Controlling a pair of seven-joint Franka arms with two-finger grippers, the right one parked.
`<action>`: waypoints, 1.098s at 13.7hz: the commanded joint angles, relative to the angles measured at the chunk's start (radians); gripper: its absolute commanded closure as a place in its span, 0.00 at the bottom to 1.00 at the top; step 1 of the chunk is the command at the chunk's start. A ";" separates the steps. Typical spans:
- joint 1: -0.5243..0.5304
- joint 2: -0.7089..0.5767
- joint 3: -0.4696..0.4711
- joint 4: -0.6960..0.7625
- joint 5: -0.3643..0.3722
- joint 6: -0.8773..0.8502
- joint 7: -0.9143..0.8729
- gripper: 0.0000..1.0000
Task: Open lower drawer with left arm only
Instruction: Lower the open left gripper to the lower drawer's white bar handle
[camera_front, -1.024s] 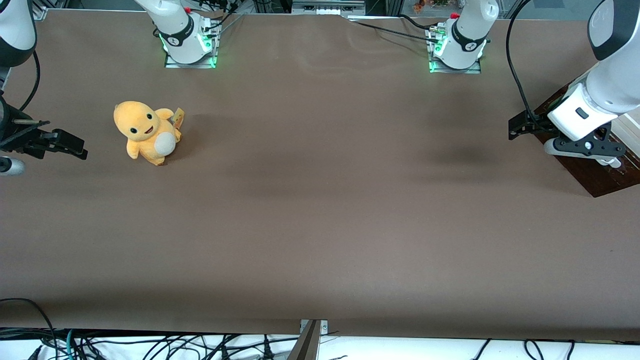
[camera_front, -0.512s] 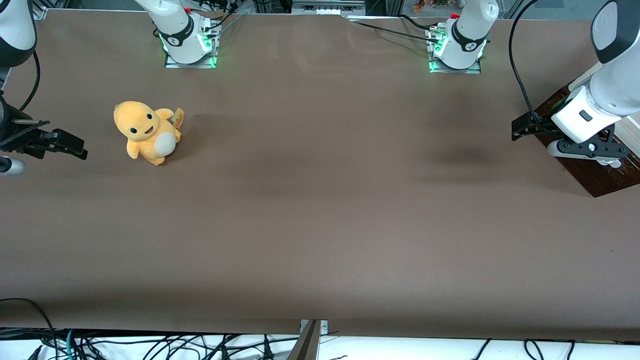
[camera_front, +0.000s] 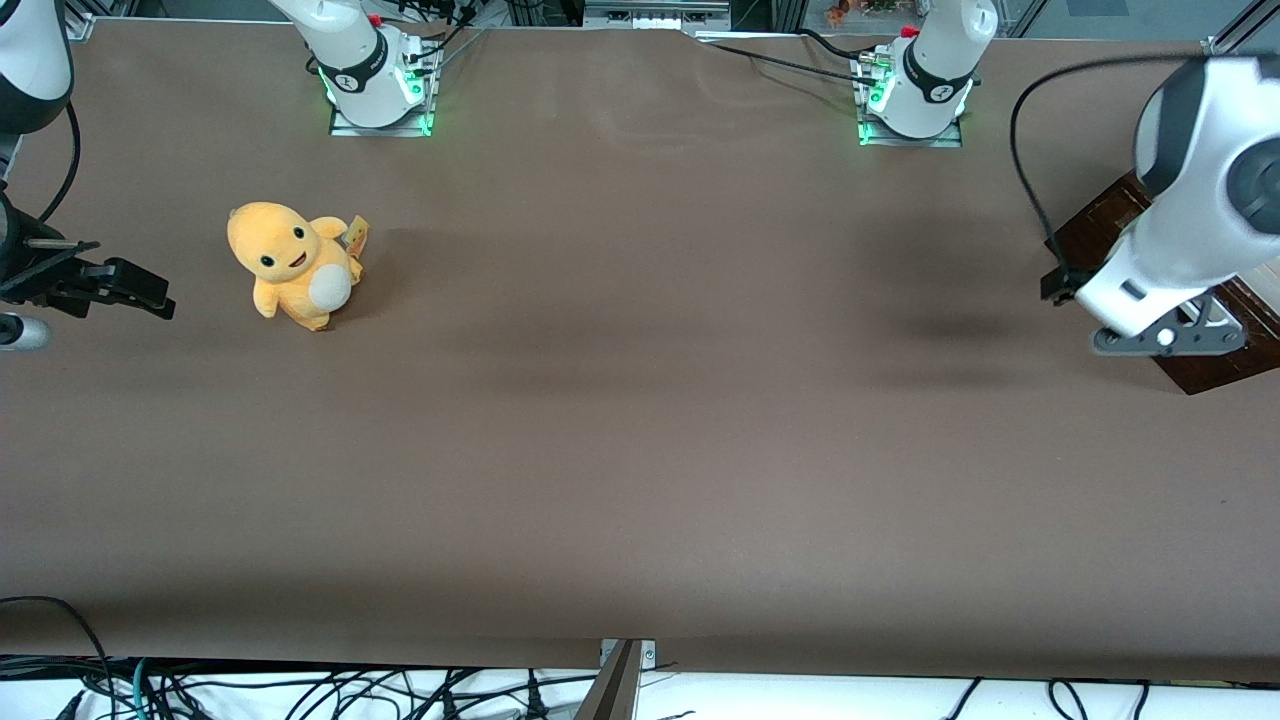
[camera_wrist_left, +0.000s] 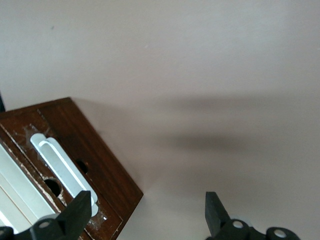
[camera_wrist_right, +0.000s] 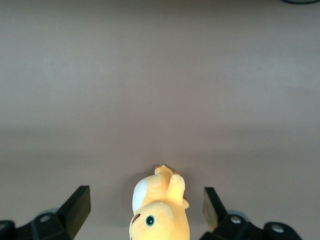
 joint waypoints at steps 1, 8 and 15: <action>-0.005 0.080 -0.003 0.022 0.122 -0.052 -0.136 0.00; -0.019 0.261 0.000 0.022 0.341 -0.201 -0.594 0.00; 0.012 0.411 0.007 0.023 0.522 -0.290 -0.728 0.06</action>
